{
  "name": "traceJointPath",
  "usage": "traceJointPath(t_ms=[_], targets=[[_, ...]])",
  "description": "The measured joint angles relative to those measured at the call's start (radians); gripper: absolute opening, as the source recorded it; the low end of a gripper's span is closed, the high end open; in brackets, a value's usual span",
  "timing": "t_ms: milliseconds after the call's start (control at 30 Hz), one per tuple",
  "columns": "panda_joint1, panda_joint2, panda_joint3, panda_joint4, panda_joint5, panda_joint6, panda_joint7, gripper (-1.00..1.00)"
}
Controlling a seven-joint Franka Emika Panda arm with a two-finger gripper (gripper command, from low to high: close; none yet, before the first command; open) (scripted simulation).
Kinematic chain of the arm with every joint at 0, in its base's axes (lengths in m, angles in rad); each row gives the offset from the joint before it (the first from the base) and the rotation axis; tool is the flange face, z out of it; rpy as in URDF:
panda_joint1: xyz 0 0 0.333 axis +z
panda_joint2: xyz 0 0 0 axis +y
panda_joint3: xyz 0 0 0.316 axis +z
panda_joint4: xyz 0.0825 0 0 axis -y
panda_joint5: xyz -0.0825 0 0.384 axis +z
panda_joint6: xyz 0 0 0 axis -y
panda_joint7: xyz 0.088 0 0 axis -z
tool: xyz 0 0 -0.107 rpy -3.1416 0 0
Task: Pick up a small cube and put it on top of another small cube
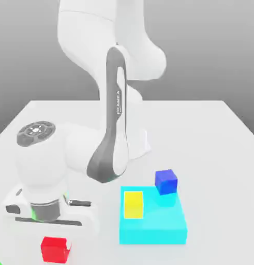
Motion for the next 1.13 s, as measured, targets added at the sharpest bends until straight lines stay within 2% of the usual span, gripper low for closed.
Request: traceJointPath(t_ms=[100, 400, 767, 833, 1000, 1033, 1133], targets=[[0.031, -0.104, -0.007, -0.039, -0.034, -0.066, 0.023, -1.00], [0.205, -0.419, 0.111, -0.248, -0.037, -0.175, 0.004, -1.00], [0.336, -0.819, 0.290, -0.511, -0.114, -0.297, 0.033, -1.00], [0.347, -0.829, 0.313, -0.542, -0.123, -0.272, 0.038, -1.00], [0.342, -0.674, 0.334, -0.574, -0.127, -0.086, 0.041, -1.00], [0.341, -0.642, 0.334, -0.579, -0.130, -0.049, 0.044, 1.00], [0.341, -0.642, 0.334, -0.579, -0.130, -0.049, 0.044, 1.00]])
